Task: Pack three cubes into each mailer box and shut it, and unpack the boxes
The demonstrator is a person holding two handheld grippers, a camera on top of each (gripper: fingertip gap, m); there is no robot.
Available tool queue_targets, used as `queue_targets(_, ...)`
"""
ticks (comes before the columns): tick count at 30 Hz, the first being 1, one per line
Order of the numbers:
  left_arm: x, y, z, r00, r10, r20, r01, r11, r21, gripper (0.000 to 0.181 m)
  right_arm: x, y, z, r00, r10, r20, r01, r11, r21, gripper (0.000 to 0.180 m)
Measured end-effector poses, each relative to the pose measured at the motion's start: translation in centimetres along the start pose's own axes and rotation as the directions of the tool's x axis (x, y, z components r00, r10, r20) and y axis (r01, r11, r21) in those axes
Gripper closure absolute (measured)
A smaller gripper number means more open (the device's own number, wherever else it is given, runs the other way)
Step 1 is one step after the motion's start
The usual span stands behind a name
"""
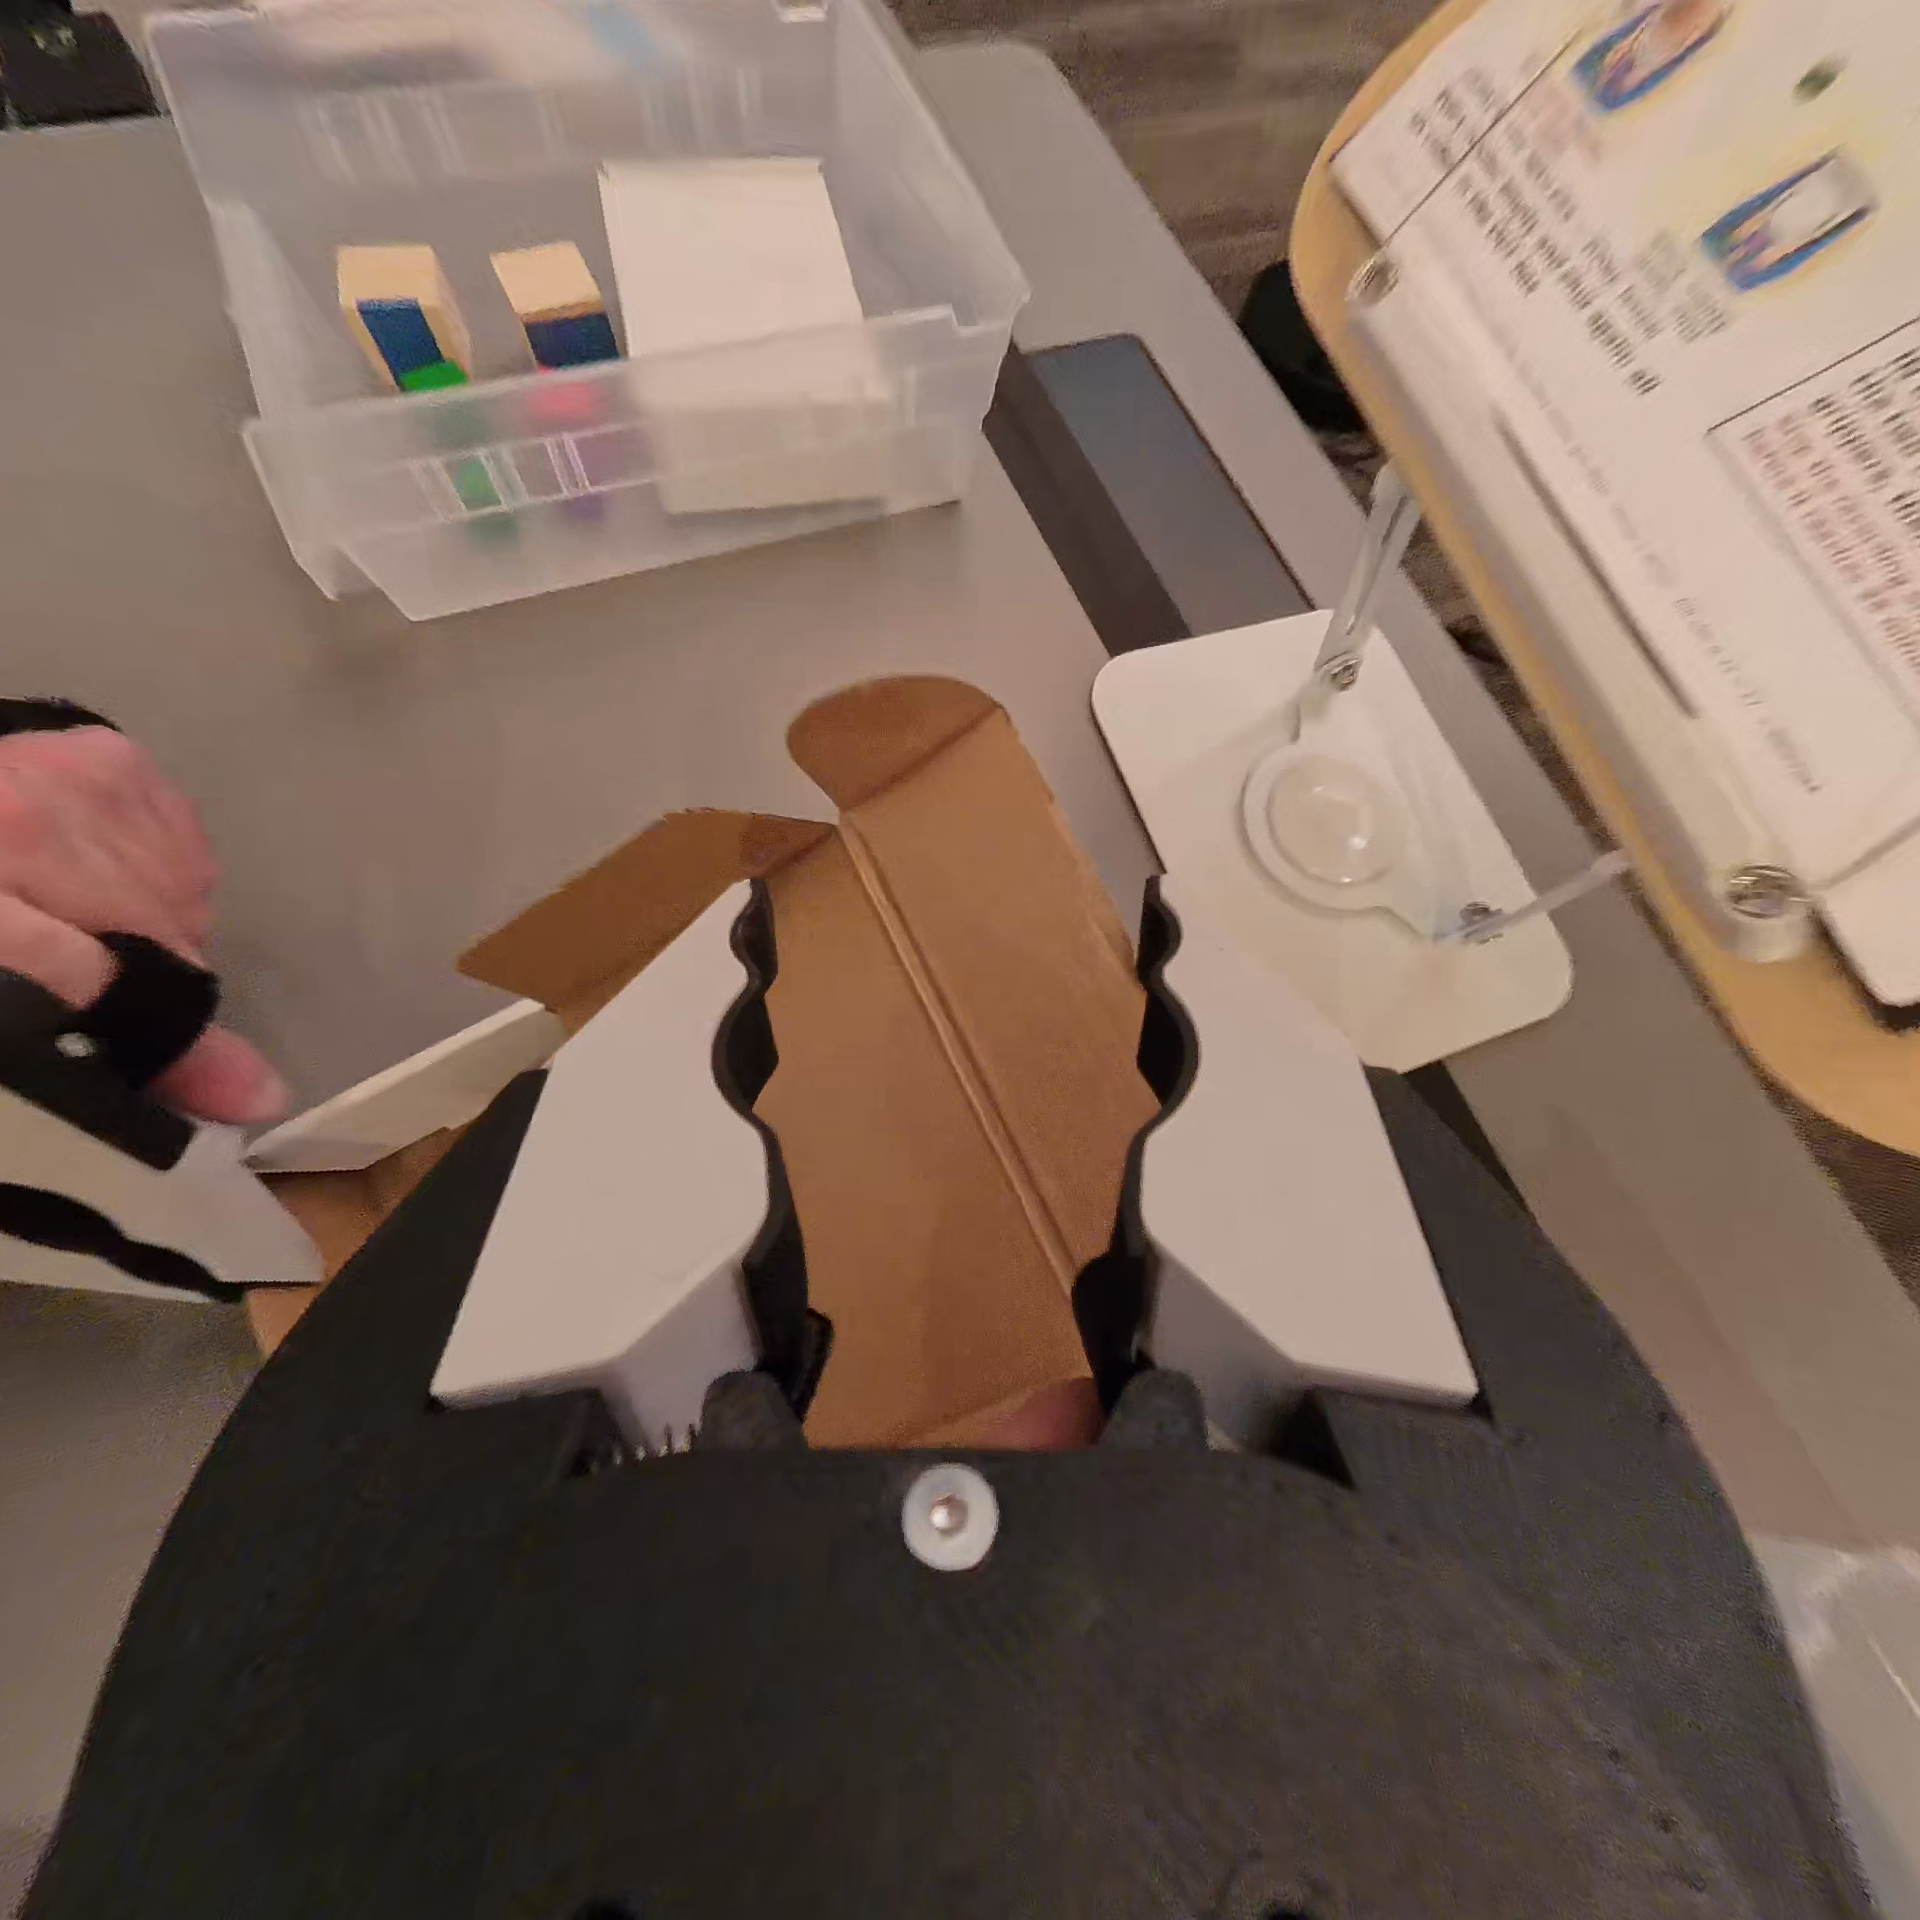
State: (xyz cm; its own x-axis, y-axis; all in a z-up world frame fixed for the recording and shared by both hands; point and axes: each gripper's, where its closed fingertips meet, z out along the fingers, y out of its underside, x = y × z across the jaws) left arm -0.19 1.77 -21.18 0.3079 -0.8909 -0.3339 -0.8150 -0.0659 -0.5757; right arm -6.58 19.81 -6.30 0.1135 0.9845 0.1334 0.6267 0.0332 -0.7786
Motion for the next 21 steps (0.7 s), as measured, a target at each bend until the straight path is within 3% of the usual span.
queue_targets(4,0.4,-0.1,-0.2,0.995,-0.082,-0.063,0.083,0.997,0.005,0.181,-2.6,-0.4,-5.5,0.996,-0.034,-0.082,0.034,0.999,-0.007,0.110)
queue_targets(7,0.7,0.1,-0.1,0.992,-0.087,-0.091,0.088,0.996,0.009,0.181,-6.0,3.3,-7.0,0.998,0.007,-0.055,-0.012,0.996,-0.092,0.116)
queue_targets(13,1.3,0.4,-0.7,0.989,-0.076,-0.129,0.078,0.997,0.008,0.181,-7.3,14.1,-3.8,0.978,0.184,-0.095,-0.204,0.930,-0.306,0.112)
queue_targets(18,1.7,0.8,-1.1,0.986,-0.070,-0.149,0.074,0.997,0.027,0.181,-7.0,17.8,-0.3,0.956,0.287,-0.066,-0.292,0.897,-0.331,0.113)
queue_targets(20,1.8,0.9,-1.3,0.986,-0.061,-0.157,0.067,0.997,0.033,0.181,-7.4,17.9,1.1,0.941,0.337,0.013,-0.316,0.896,-0.312,0.121)
queue_targets(21,1.9,0.9,-1.3,0.986,-0.053,-0.160,0.060,0.998,0.038,0.181,-7.4,17.2,1.4,0.937,0.346,0.051,-0.320,0.907,-0.273,0.134)
